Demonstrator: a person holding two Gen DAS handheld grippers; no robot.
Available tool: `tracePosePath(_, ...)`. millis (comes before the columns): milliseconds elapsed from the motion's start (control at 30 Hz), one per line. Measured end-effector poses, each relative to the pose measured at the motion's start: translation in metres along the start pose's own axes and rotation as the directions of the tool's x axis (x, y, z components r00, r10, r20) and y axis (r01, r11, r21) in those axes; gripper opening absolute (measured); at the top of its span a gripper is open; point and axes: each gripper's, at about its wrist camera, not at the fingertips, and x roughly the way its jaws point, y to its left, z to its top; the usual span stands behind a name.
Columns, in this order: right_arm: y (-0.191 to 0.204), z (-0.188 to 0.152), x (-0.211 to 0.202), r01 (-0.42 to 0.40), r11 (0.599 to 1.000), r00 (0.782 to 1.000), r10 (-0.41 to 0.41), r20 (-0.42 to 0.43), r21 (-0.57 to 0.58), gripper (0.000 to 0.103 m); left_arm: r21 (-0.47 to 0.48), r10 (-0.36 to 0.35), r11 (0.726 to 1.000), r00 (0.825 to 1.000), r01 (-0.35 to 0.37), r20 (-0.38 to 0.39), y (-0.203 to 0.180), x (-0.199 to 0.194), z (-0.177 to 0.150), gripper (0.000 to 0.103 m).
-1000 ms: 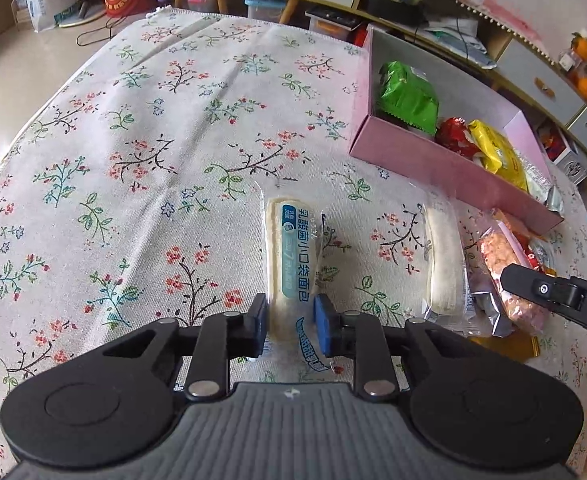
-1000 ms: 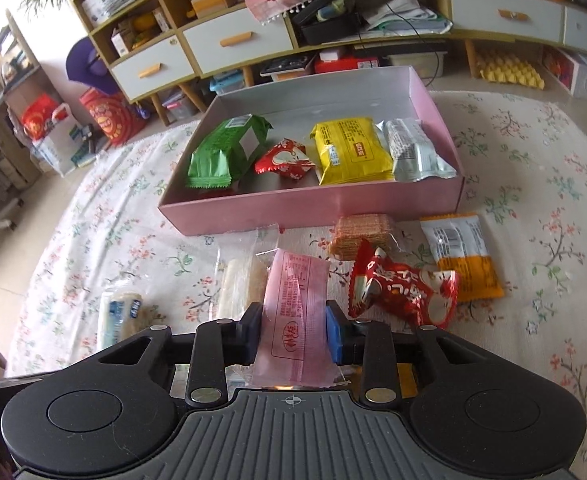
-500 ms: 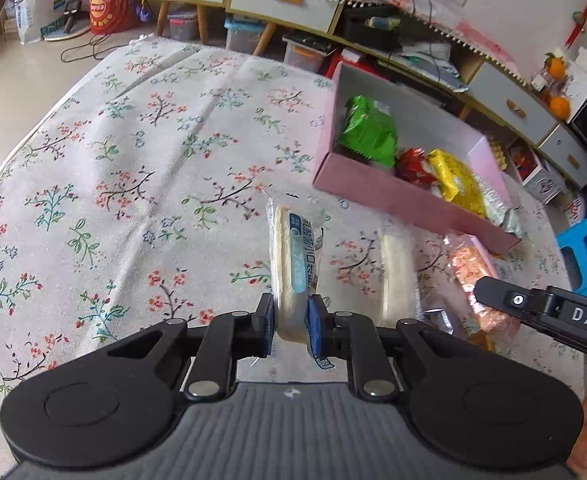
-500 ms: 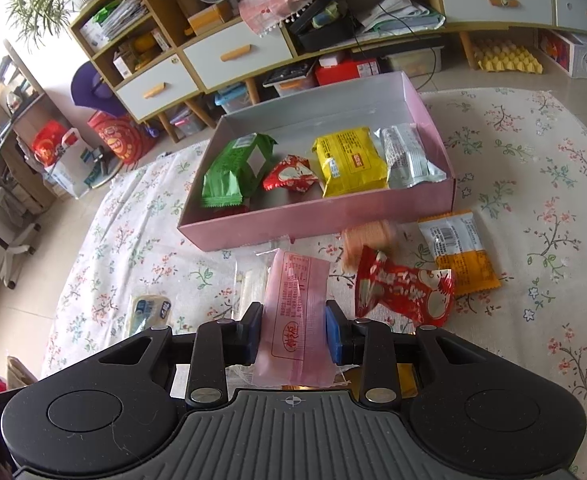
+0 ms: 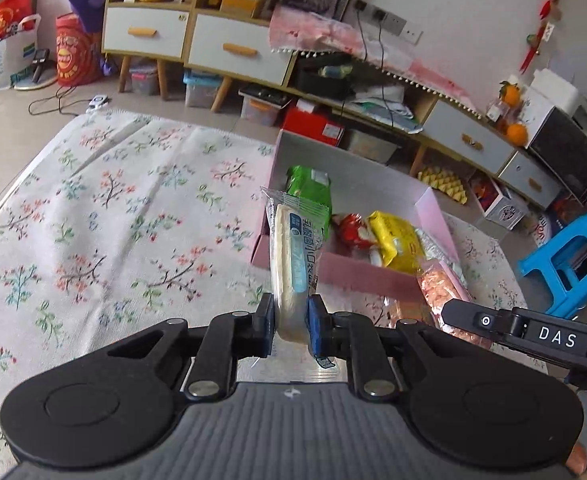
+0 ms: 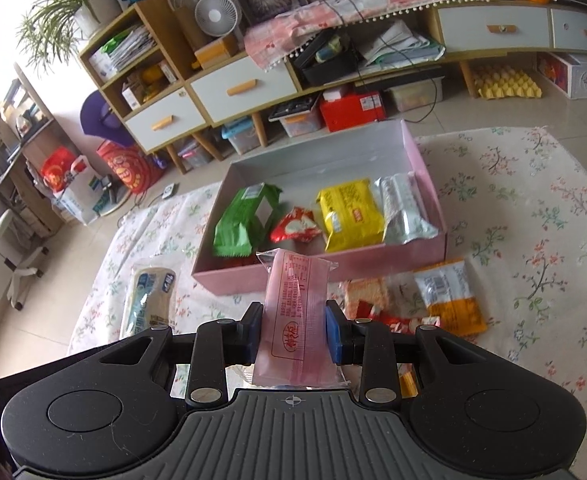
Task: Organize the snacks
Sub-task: 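Lift the white roll with the left gripper while the right gripper grasps the pink packet, then lower both packets into the pink box and open both grippers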
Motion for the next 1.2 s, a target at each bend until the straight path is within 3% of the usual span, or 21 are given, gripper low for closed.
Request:
tracePosePath(833, -0.024, 0.046, 0.021, 0.032, 0.999, 0.999, -0.031, 0.018, -0.012, 0.031, 0.183, 0.038, 0.982, 0.999, -0.041, 0.018, -0.055, 0.046, 0.024, 0.015)
tracePosePath(1200, -0.037, 0.063, 0.037, 0.054, 0.999, 0.998, -0.054, 0.015, -0.002, 0.031, 0.163, 0.042, 0.986, 0.999, -0.043, 0.010, -0.055, 0.068, 0.043, 0.015)
